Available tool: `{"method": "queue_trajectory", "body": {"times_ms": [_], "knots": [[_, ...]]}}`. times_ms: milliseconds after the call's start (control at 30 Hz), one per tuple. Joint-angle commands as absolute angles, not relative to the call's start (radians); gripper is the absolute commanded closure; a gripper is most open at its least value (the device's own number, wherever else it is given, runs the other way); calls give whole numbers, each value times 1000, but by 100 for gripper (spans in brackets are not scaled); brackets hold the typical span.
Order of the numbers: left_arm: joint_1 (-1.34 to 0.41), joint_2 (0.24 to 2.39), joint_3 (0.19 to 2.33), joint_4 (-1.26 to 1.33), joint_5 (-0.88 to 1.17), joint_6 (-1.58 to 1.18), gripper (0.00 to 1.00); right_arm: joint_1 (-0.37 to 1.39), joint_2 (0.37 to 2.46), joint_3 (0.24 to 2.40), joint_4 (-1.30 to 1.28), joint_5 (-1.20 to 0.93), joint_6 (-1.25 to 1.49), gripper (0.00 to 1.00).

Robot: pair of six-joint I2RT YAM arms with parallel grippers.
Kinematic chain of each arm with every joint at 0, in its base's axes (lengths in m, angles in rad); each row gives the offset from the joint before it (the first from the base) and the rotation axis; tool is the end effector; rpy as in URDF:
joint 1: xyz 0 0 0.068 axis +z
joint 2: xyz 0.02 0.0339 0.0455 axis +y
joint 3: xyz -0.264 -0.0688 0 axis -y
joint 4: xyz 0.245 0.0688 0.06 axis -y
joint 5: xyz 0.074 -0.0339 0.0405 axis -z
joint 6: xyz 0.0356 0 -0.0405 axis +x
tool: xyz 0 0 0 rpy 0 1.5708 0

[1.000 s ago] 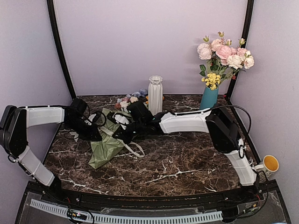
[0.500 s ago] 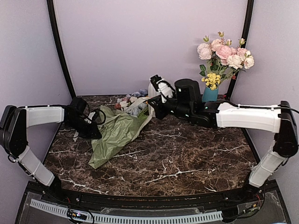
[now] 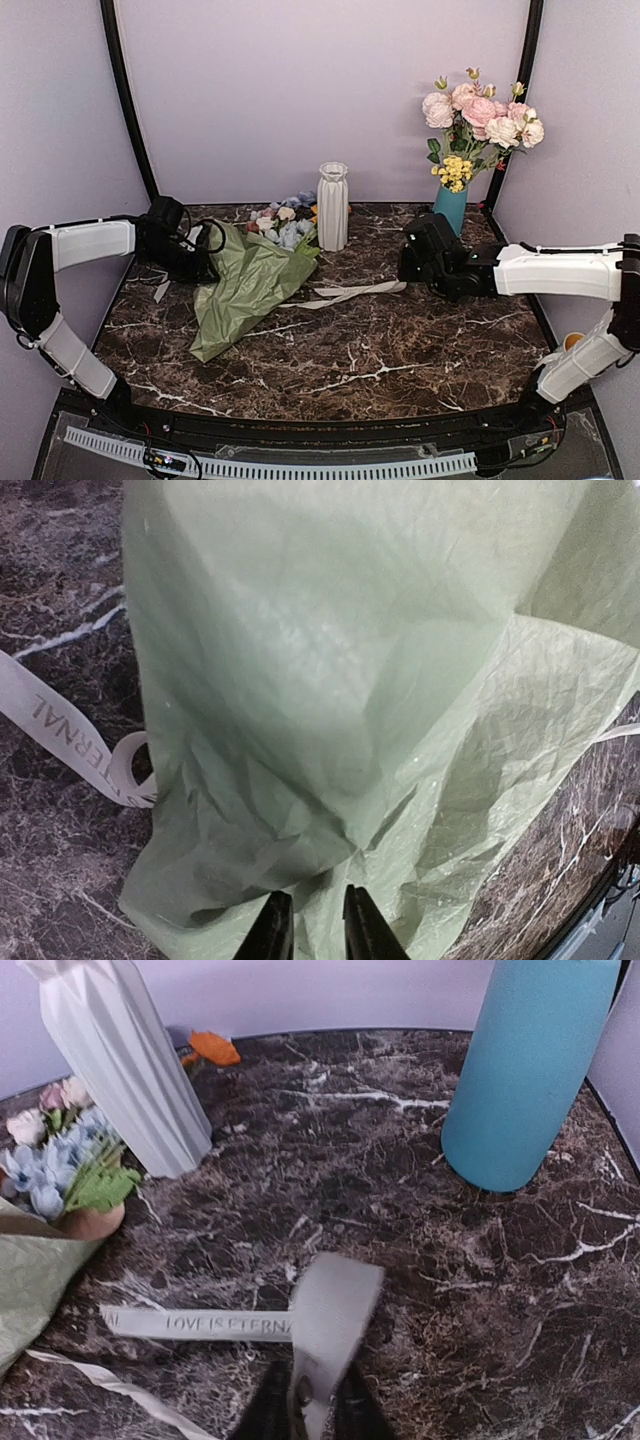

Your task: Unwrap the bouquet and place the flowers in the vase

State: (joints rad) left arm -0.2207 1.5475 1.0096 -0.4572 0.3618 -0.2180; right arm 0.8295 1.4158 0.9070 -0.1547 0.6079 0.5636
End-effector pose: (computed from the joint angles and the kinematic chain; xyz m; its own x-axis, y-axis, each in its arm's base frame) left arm 0.3030 -0.0809 0.2134 -0.8840 -0.0090 -0.4673 0.2065 0.8895 -0.4076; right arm 0.2201 0.2103 0.2438 -0.5127 0.0894 -0.8539 -0.0328 0.9918 0.1235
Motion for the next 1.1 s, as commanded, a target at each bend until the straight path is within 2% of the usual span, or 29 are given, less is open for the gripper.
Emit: {"method": "queue_trajectory", "body": {"times_ms": [0,67,167,200,267,333,467,533,733,833,900,967,1067], "knots": [[-214,1486,1052,-485,277,-233,67,821,1485,970,-277,611,713,62],[-215,1475,1066,-489,244,-230,53,819,1509,1000,-278,588,685,47],[-212,1462,1097,-498,213,-217,29,819,1532,1045,-257,549,615,33],[-208,1461,1106,-496,225,-212,23,819,1538,1063,-254,536,592,29],[-190,1470,1127,-500,267,-206,16,821,1554,1104,-268,520,561,21],[-157,1490,1149,-512,316,-218,13,823,1568,1129,-297,518,564,14],[-112,1500,1152,-482,508,-198,13,828,1563,1131,-314,525,573,13],[-112,1497,1146,-461,633,-171,15,830,1554,1131,-311,522,573,14],[-111,1470,1096,-321,765,-182,45,840,1512,1186,-284,532,522,14],[-112,1476,1115,-313,831,-187,71,841,1482,1187,-243,524,496,16],[-114,1466,1124,-292,882,-208,83,845,1464,1187,-215,519,483,16],[-121,1447,1127,-257,919,-241,87,853,1441,1176,-159,498,446,16],[-159,1435,1134,-205,980,-280,87,869,1404,1145,-12,412,378,16]]}}
